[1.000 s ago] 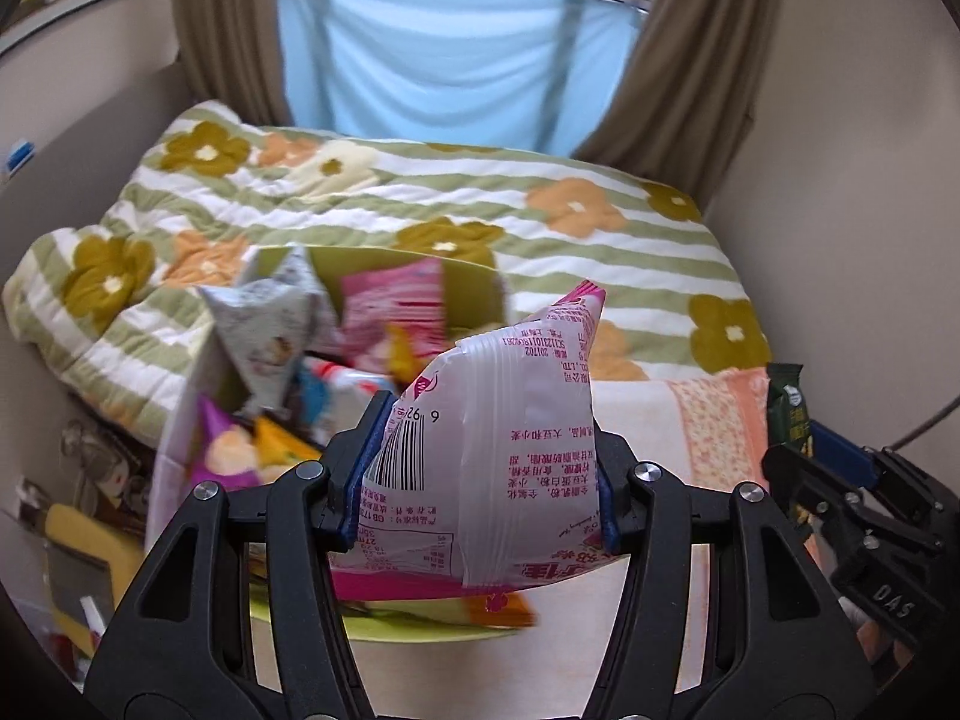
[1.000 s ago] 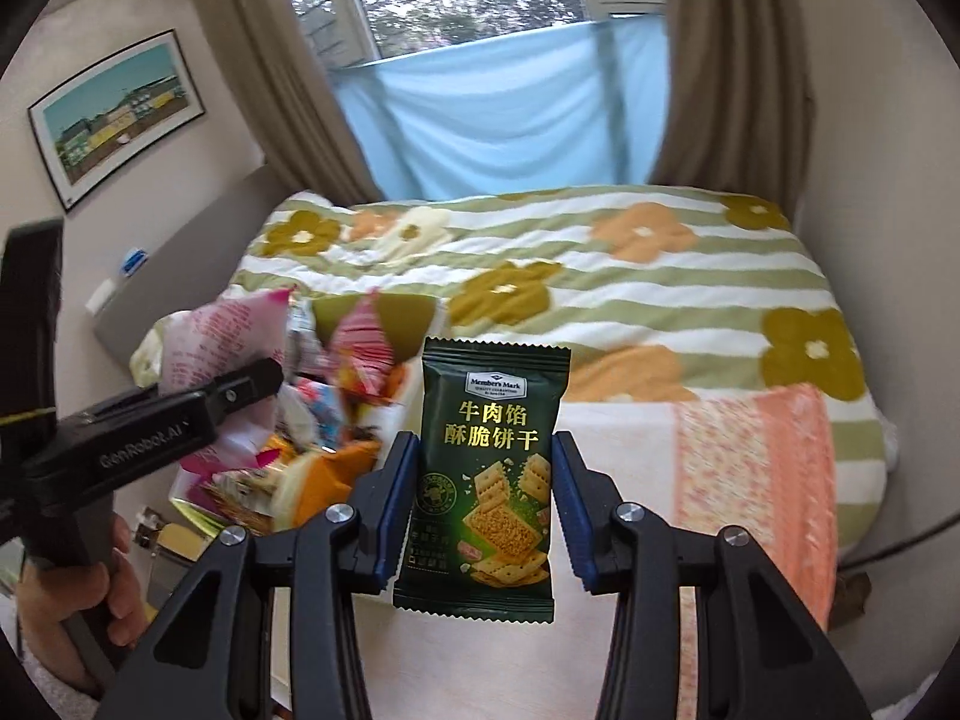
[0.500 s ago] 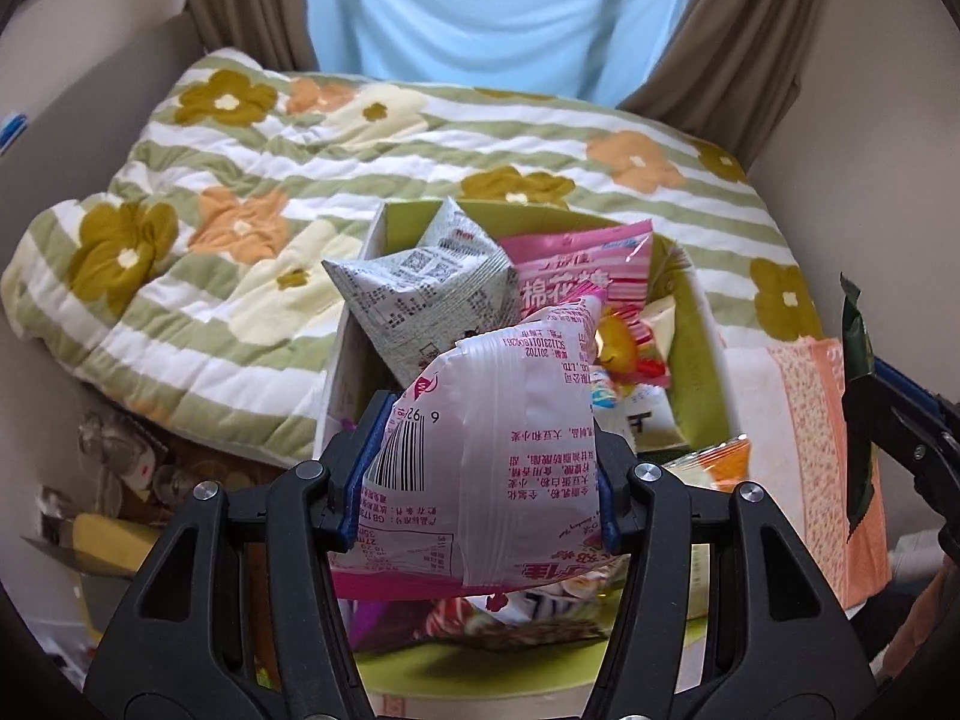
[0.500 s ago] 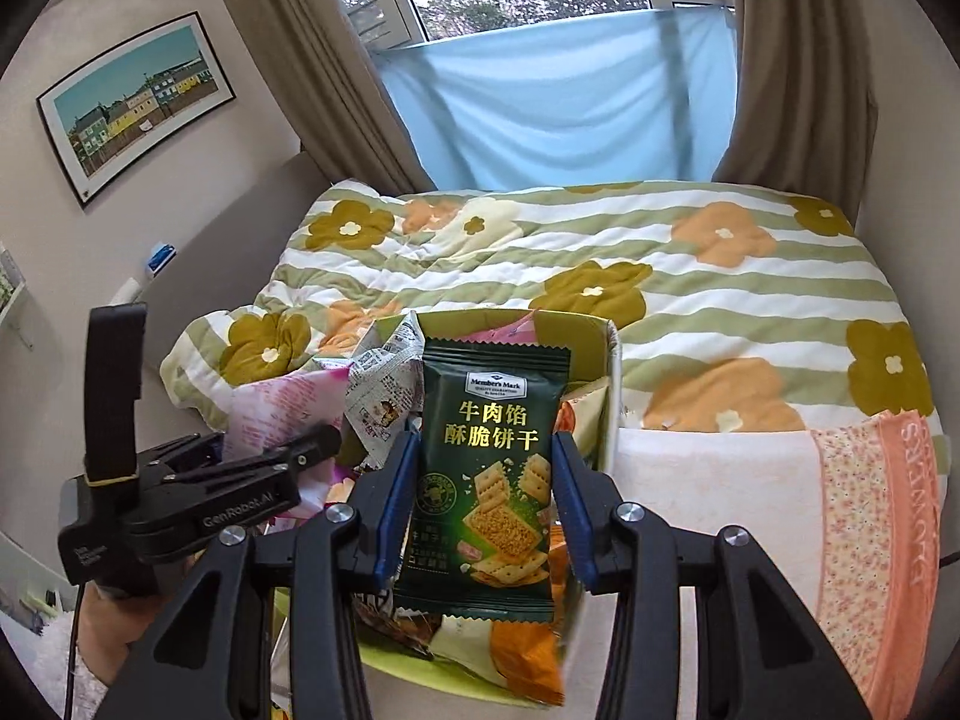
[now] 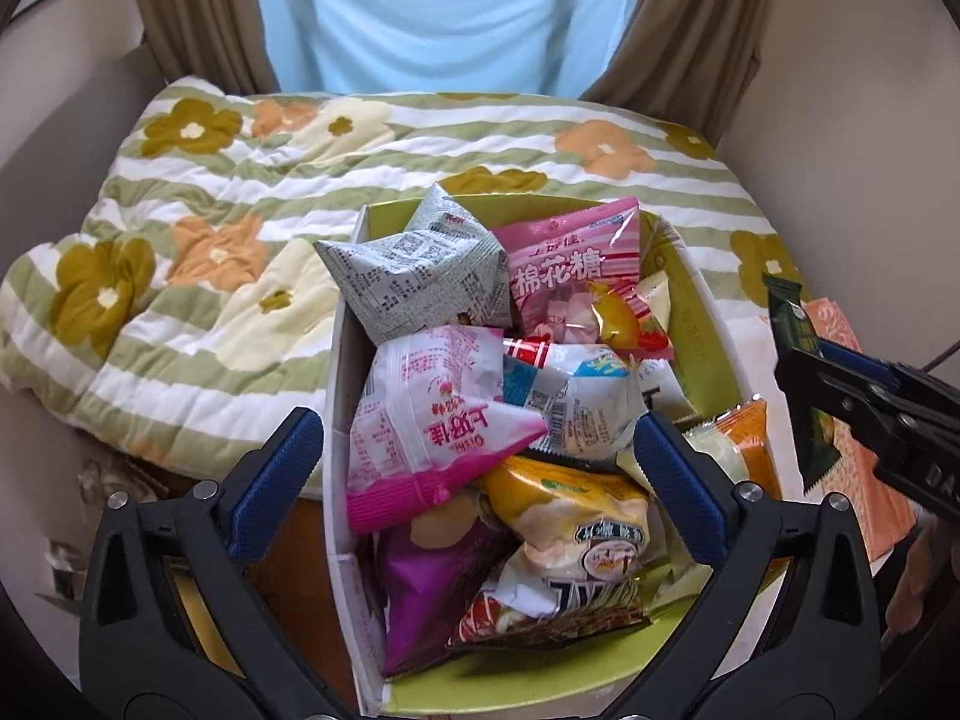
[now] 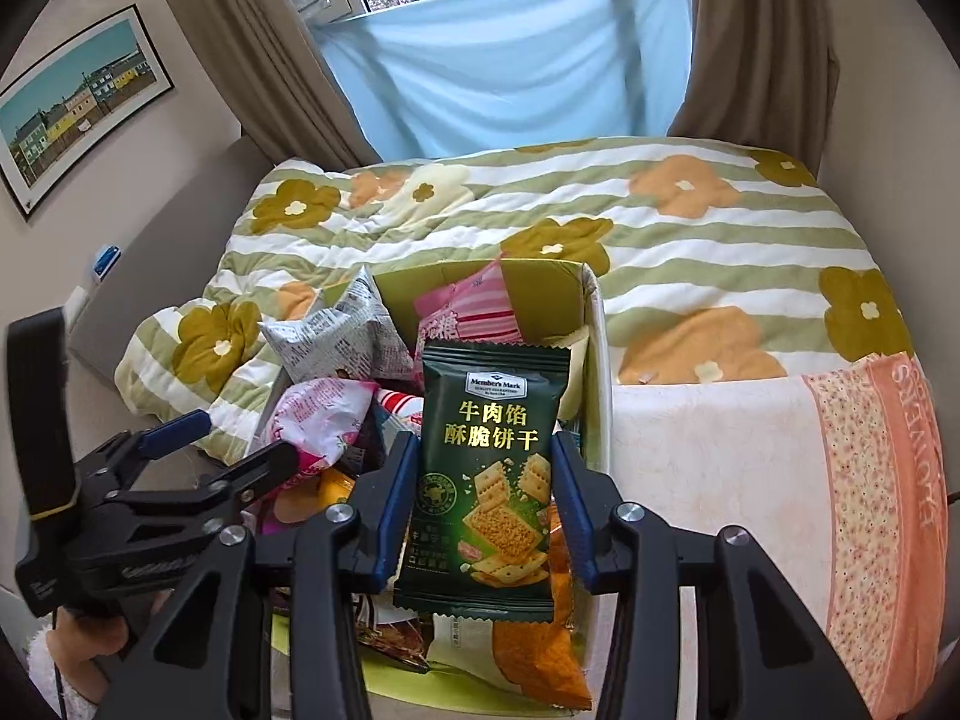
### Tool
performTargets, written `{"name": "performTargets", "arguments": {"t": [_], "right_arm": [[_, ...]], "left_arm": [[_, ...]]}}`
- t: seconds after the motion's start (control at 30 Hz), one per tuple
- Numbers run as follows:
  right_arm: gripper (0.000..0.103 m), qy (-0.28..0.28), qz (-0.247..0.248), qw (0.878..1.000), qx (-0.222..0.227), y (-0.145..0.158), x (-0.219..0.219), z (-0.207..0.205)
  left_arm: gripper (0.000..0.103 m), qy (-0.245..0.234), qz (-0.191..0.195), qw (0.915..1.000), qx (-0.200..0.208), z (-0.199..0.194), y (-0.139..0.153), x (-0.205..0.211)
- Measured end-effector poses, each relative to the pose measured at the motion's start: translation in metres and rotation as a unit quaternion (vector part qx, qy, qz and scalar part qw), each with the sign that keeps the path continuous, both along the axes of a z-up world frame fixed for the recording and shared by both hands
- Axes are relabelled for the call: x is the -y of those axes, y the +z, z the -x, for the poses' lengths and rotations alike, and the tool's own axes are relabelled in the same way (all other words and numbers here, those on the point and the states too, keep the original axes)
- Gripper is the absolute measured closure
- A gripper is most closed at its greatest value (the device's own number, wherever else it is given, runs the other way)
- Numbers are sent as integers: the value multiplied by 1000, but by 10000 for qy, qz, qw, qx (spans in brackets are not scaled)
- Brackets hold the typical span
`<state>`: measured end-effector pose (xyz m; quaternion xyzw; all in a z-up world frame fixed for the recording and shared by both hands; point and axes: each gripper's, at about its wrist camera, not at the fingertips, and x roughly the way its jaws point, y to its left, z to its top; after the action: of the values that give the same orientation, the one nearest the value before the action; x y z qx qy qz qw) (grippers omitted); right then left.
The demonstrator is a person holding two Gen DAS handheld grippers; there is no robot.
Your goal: Organize snacks
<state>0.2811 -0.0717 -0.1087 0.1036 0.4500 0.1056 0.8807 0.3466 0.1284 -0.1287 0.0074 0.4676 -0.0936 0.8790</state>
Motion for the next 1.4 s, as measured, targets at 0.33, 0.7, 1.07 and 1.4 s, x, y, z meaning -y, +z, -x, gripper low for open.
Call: {"name": "performTargets", "arguments": {"t": [0.33, 0.7, 1.07, 1.4], "right_arm": [[60, 85, -9, 9994, -330, -27, -6, -32], [7, -71, 151, 9998, -87, -26, -6, -4], [7, 5, 6, 9970, 774, 40, 10, 66], [2, -220, 406, 9860, 1604, 105, 63, 196]], "left_arm": [[1, 152, -43, 9998, -85, 14, -3, -13], [1, 66, -74, 9999, 48, 36, -4, -15], [1, 346, -236, 9962, 759, 117, 64, 5], [0, 374, -396, 9815, 1836, 240, 132, 61]]}}
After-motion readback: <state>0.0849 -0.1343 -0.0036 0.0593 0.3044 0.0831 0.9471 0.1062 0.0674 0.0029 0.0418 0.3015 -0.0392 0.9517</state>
